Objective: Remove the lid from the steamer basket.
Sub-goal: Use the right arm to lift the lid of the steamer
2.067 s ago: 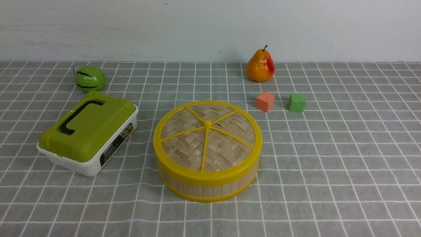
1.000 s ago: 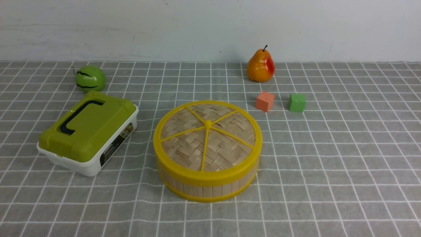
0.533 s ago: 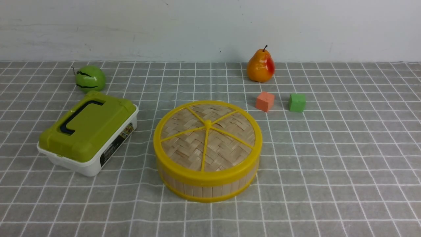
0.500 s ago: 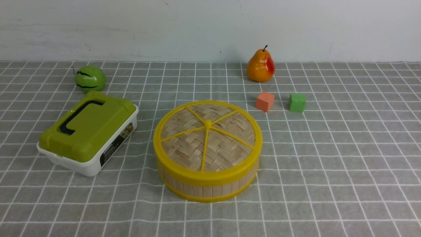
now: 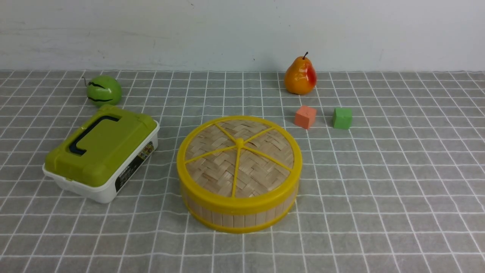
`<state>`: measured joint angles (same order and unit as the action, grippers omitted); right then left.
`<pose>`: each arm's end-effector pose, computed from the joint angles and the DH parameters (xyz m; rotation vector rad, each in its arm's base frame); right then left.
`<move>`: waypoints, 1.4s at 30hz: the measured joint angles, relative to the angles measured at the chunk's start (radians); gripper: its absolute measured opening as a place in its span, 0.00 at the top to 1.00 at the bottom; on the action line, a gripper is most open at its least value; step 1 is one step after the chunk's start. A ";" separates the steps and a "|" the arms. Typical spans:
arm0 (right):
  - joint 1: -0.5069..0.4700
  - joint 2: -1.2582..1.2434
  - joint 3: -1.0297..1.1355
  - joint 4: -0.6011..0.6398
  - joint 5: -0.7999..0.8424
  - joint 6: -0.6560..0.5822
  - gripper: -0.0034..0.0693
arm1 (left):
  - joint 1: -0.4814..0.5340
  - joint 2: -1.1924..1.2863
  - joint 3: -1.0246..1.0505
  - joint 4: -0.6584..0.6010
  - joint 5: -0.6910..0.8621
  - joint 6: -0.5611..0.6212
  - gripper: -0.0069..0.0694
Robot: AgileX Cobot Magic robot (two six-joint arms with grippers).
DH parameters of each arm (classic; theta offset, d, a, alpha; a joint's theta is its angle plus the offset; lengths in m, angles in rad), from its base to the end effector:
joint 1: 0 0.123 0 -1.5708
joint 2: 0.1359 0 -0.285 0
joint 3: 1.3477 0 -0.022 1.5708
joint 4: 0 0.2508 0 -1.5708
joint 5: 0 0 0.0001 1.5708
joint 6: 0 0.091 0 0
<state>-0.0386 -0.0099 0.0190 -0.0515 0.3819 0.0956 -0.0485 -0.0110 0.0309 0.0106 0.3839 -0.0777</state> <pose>0.0523 -0.0038 0.1730 0.0941 1.8717 -0.0116 0.0524 -0.0022 0.1689 -0.0210 1.8880 -0.0758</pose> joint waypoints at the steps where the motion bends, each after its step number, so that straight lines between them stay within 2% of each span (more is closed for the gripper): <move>1: 0.000 0.000 0.000 0.000 0.000 0.000 0.62 | 0.000 0.000 0.000 0.000 0.000 0.000 0.60; 8: 0.000 0.000 0.000 0.082 -0.004 0.001 0.62 | 0.000 0.000 0.000 0.000 0.000 0.000 0.60; 10: 0.000 0.000 0.001 0.213 -0.015 0.027 0.62 | 0.000 0.000 0.000 0.000 0.000 0.000 0.60; 11: 0.000 0.000 0.001 0.226 -0.016 0.027 0.62 | 0.000 0.000 0.000 0.000 0.000 0.000 0.60; 15: 0.000 0.000 0.008 0.620 -0.024 0.184 0.62 | 0.000 0.000 0.000 0.000 0.000 0.000 0.60; 16: 0.000 0.000 0.008 0.752 -0.027 0.226 0.62 | 0.000 0.000 0.000 0.000 0.000 0.000 0.60; 17: 0.000 0.000 0.008 0.752 -0.026 0.231 0.62 | 0.000 0.000 0.000 0.000 0.000 0.000 0.60; 18: 0.000 0.000 0.008 0.861 -0.031 0.253 0.62 | 0.000 0.000 0.000 0.000 0.000 0.000 0.60; 19: 0.000 0.000 0.008 0.904 -0.040 0.254 0.62 | 0.000 0.000 0.000 0.000 0.000 0.000 0.60; 26: 0.000 0.000 0.008 0.939 -0.066 0.169 0.62 | 0.000 0.000 0.000 0.000 0.000 0.000 0.60; 33: 0.000 0.000 -0.017 0.942 0.019 -0.126 0.64 | 0.000 0.000 0.000 0.000 0.000 0.000 0.60; 35: 0.000 0.003 -0.094 0.935 0.051 -0.253 0.71 | 0.000 0.000 0.000 0.000 0.000 0.000 0.60; 36: 0.000 0.007 -0.103 0.933 0.056 -0.263 0.72 | 0.000 0.000 0.000 0.000 0.000 0.000 0.60; 38: 0.000 0.083 -0.233 0.892 0.100 -0.373 0.87 | 0.000 0.000 0.000 0.000 0.000 0.000 0.60; 42: 0.000 0.280 -0.446 0.798 0.221 -0.455 0.97 | 0.000 0.000 0.000 0.000 0.000 0.000 0.60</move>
<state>-0.0386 0.2702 -0.4273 0.7464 0.6033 -0.3589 -0.0485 -0.0110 0.0309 0.0106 0.3839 -0.0777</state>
